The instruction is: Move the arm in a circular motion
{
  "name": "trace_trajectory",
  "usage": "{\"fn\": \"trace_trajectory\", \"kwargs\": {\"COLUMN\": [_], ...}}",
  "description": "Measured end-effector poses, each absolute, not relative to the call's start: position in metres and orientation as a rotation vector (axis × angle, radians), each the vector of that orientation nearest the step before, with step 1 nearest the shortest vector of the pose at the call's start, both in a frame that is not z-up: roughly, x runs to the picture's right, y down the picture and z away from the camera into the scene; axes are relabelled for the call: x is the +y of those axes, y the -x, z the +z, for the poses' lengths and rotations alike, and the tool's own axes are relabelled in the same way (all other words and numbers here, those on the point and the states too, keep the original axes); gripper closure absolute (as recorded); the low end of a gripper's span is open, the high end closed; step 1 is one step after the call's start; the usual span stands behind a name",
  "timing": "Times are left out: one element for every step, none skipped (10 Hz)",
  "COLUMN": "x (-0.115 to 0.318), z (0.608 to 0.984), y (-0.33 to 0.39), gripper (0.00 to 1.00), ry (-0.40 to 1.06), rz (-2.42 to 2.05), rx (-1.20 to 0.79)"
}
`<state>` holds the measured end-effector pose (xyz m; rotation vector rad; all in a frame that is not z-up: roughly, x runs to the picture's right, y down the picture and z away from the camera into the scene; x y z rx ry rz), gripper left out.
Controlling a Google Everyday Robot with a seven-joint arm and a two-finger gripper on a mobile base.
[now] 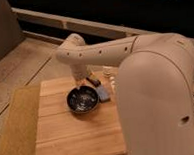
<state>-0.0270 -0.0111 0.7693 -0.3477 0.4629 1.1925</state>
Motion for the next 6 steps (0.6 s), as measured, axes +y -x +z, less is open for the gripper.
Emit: {"fn": "trace_trajectory", "kwargs": {"x": [-0.023,-0.040,-0.056,-0.076,-0.092,-0.101], "z": [0.770,0.773,0.775,0.776,0.776,0.777], "y": [0.017,0.011,0.011,0.012,0.015,0.019], "gripper": [0.35,0.35,0.35,0.35,0.35,0.35], "ry": [0.325,0.306,0.291,0.276,0.268,0.267], "rz": [1.205,1.198,1.187,1.172,1.156,1.138], "rx": [0.472,0.472,0.465,0.451,0.436,0.425]}}
